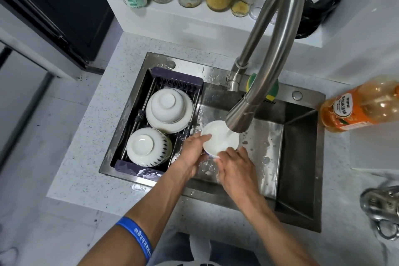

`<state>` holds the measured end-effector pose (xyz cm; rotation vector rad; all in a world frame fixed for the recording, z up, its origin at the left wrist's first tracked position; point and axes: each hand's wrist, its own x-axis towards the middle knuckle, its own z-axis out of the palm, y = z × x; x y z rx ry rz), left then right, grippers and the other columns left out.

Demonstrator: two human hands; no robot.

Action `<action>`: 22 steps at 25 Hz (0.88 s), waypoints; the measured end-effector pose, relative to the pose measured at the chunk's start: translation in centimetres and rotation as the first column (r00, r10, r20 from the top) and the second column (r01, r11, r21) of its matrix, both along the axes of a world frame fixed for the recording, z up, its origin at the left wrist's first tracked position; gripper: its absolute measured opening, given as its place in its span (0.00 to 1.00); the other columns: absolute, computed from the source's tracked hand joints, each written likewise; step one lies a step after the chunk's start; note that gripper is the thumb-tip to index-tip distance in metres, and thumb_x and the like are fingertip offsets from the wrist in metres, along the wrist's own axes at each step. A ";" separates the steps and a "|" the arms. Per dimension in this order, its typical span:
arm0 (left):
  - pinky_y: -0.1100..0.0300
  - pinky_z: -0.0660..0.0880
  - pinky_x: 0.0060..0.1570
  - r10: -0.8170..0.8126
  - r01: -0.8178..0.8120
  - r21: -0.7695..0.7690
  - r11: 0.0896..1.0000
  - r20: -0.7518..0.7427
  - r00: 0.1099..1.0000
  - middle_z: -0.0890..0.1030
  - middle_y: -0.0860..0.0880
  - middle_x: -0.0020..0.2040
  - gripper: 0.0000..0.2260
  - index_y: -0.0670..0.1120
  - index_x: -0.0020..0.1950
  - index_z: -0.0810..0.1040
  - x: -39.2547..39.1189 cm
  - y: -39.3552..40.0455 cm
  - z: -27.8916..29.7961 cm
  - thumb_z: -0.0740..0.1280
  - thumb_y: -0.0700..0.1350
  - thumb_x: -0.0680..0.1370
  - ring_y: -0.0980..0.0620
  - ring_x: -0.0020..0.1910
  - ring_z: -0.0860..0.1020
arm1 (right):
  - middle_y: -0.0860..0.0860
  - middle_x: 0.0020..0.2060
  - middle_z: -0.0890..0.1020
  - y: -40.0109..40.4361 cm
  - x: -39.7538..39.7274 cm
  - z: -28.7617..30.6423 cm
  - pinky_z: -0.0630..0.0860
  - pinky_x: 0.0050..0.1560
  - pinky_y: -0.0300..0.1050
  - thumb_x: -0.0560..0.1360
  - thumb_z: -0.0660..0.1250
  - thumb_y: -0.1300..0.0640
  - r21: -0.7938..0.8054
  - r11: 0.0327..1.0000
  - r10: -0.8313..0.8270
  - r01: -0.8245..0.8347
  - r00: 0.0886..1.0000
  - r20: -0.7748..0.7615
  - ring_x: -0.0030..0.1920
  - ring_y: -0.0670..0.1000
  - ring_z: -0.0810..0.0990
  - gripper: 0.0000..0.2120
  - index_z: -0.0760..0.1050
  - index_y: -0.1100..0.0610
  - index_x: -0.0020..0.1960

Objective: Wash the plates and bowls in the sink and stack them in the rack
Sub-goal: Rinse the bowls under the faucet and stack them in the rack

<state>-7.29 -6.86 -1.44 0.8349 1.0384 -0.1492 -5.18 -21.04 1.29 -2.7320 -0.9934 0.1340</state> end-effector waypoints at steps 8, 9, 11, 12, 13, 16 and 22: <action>0.60 0.81 0.36 -0.015 0.016 0.089 0.996 -0.013 1.000 0.83 0.43 0.49 0.11 0.43 0.59 0.80 0.1 -0.7 -0.5 0.65 0.37 0.78 0.50 0.42 0.81 | 0.49 0.37 0.80 -0.1 0.0 0.0 0.78 0.37 0.49 0.67 0.78 0.59 -0.088 0.996 -0.024 0.020 0.999 -0.044 0.43 0.55 0.76 0.07 0.81 0.56 0.41; 0.59 0.82 0.35 -0.046 0.053 0.187 0.981 -0.040 0.998 0.83 0.43 0.48 0.10 0.43 0.58 0.80 0.2 -0.8 -0.6 0.64 0.35 0.78 0.49 0.41 0.81 | 0.49 0.37 0.80 -0.1 0.1 0.1 0.78 0.37 0.48 0.66 0.78 0.60 -0.106 0.994 -0.020 0.015 0.998 -0.051 0.43 0.55 0.76 0.08 0.81 0.56 0.41; 0.59 0.82 0.37 -0.151 0.179 0.341 0.923 -0.108 0.983 0.84 0.42 0.49 0.11 0.42 0.55 0.81 0.8 -1.0 -0.9 0.64 0.33 0.77 0.48 0.41 0.82 | 0.49 0.37 0.79 -0.7 0.2 0.1 0.78 0.37 0.48 0.64 0.79 0.61 -0.152 0.988 0.010 -0.017 0.999 -0.049 0.43 0.55 0.76 0.09 0.81 0.56 0.40; 0.59 0.81 0.40 -0.179 0.219 0.372 0.902 -0.140 0.974 0.85 0.42 0.49 0.11 0.41 0.55 0.82 1.2 -1.1 -1.0 0.65 0.32 0.76 0.48 0.42 0.82 | 0.50 0.36 0.79 -1.2 0.2 0.2 0.78 0.36 0.49 0.61 0.80 0.62 -0.171 0.984 0.046 -0.051 0.998 -0.032 0.42 0.56 0.76 0.10 0.81 0.56 0.39; 0.58 0.80 0.43 -0.173 0.214 0.330 0.919 -0.149 0.974 0.85 0.42 0.51 0.12 0.40 0.56 0.82 1.7 -1.3 -1.2 0.64 0.32 0.76 0.46 0.45 0.83 | 0.51 0.35 0.79 -1.6 0.3 0.3 0.78 0.36 0.49 0.58 0.80 0.63 -0.189 0.978 0.087 -0.088 0.996 -0.016 0.41 0.56 0.76 0.12 0.81 0.57 0.38; 0.51 0.81 0.47 -0.162 0.176 0.125 0.976 -0.117 0.980 0.83 0.40 0.53 0.09 0.42 0.59 0.77 2.7 -2.4 -1.6 0.62 0.38 0.81 0.42 0.51 0.82 | 0.52 0.35 0.80 -2.5 1.0 0.7 0.78 0.37 0.51 0.57 0.79 0.66 -0.218 0.969 0.124 -0.118 0.992 0.012 0.41 0.58 0.77 0.13 0.81 0.58 0.39; 0.56 0.79 0.41 0.012 -0.008 -0.082 0.997 0.055 0.998 0.82 0.41 0.55 0.15 0.42 0.63 0.76 1.8 -1.9 -0.5 0.58 0.36 0.79 0.44 0.50 0.80 | 0.48 0.39 0.81 -2.2 1.1 -0.8 0.77 0.38 0.47 0.68 0.77 0.59 -0.074 0.997 0.004 -0.006 0.999 -0.036 0.44 0.54 0.75 0.06 0.81 0.55 0.42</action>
